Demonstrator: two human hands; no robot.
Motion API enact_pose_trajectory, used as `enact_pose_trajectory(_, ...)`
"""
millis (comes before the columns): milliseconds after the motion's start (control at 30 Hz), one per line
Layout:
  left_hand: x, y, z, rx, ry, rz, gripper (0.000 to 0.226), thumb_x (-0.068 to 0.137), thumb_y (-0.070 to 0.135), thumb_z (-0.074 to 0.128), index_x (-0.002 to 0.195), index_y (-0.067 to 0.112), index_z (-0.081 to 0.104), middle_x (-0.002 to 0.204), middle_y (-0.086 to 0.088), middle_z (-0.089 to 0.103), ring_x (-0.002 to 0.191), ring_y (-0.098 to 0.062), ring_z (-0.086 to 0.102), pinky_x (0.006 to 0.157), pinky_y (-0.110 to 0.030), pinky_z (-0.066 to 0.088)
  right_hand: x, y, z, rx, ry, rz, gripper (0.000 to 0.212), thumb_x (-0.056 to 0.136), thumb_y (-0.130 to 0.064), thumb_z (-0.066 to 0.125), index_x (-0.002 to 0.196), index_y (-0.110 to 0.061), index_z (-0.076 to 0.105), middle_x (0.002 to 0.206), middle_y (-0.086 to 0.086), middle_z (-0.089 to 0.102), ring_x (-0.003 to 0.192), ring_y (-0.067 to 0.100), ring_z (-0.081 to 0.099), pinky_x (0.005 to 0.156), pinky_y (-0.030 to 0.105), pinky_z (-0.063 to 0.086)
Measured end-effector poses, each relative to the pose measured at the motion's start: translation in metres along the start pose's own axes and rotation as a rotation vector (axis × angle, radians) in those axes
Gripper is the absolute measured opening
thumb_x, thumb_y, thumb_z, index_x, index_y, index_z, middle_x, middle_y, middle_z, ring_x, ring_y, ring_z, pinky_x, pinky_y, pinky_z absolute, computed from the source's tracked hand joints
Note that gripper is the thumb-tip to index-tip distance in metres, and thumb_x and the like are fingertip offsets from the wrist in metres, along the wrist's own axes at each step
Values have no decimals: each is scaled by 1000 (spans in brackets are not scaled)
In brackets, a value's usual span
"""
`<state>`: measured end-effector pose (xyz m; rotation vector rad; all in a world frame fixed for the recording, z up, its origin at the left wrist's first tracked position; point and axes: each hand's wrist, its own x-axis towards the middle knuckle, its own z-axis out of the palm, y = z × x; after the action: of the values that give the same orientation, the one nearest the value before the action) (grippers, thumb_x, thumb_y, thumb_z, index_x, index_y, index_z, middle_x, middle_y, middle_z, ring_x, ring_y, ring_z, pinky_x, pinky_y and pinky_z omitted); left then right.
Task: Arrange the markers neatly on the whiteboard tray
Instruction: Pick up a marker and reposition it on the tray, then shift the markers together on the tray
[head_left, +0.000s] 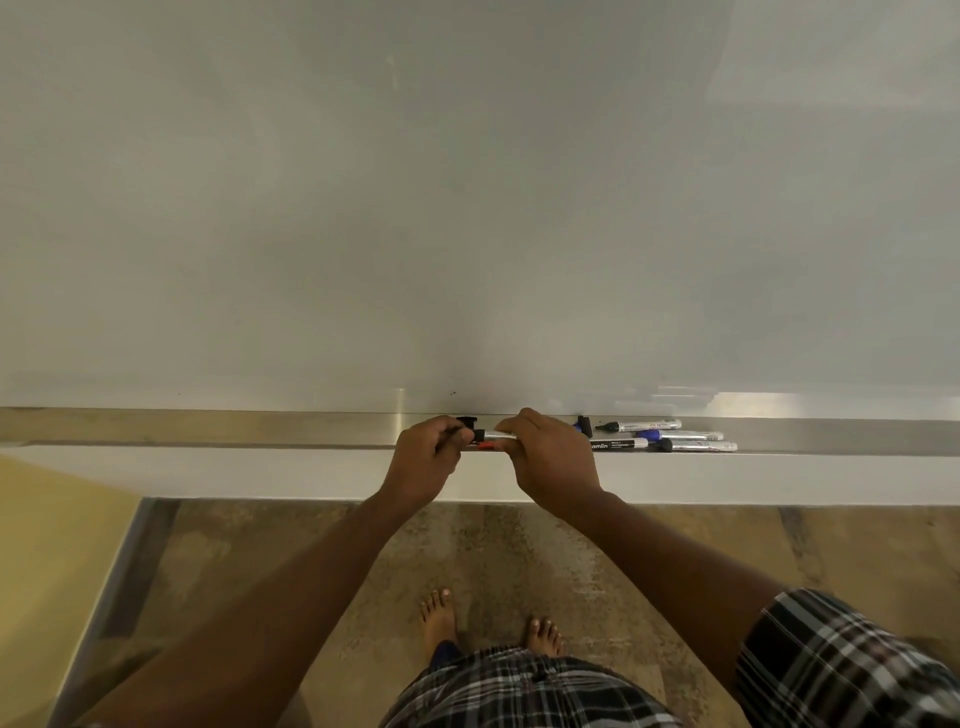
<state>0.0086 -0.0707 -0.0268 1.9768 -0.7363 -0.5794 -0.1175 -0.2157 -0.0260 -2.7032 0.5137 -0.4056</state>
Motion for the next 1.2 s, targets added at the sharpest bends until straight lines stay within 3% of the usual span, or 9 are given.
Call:
enact_pose_trajectory(133,8,3,-2,111,-33,44,16,93,28,60,98,17,70,65,12,62,58,-6,57,56,-24,44,0,5,-6,63,-9,24,43,98,-53,40,104,-25,72,92,-7,71,71,19,65,55,32,50)
enact_pose_trajectory(267,2,-4,-1,154,-130,31,20,95,32,56,99,16,67,59,2,62,53,-15,58,57,-38,49,7,12,-14,29,-119,-74,23,97,-41,55,107,-28,71,95,-9,69,78,16,63,60,31,48)
enact_pose_trajectory(400,4,-9,3,180,24,-3,23,98,36,48,105,19,61,73,2,67,60,-12,60,54,-27,44,13,23,-2,-142,-158,6,34,91,-14,64,123,-26,62,118,-2,64,107,22,57,84,41,48)
enact_pose_trajectory(500,6,-21,-4,277,177,-11,12,97,20,53,100,16,63,85,0,66,76,-14,59,65,-25,44,5,35,2,-186,-119,96,35,90,-12,66,122,-25,63,119,-3,67,114,23,55,93,44,43)
enact_pose_trajectory(700,10,-39,-20,605,190,7,18,87,11,62,104,12,67,102,-10,62,94,-29,55,78,-43,51,6,35,8,-196,-52,106,34,85,-6,69,115,-23,66,114,-1,69,113,24,55,96,44,41)
enact_pose_trajectory(833,13,-34,-16,669,136,126,25,84,10,65,108,14,68,106,-7,67,93,-28,58,75,-42,51,1,36,10,-197,16,137,33,83,-4,70,112,-19,64,114,3,65,110,27,54,90,43,44)
enact_pose_trajectory(967,21,-30,-4,733,77,242,31,84,9,64,115,18,66,110,-3,68,92,-27,60,72,-39,49,-12,55,-1,-162,64,318,26,81,-2,67,102,-17,64,102,4,62,95,26,54,78,40,44)
enact_pose_trajectory(1100,28,-29,8,799,36,267,37,81,11,68,116,21,65,111,1,69,96,-27,61,74,-40,49,-23,86,-16,-181,53,431,19,86,-6,66,100,-18,64,98,3,63,89,24,54,75,40,44)
enact_pose_trajectory(1200,29,-27,15,844,32,247,36,77,7,71,110,22,67,105,0,69,95,-27,61,73,-40,49,-27,104,-24,-182,19,371,16,86,-9,66,99,-19,68,98,0,66,88,25,58,74,39,44)
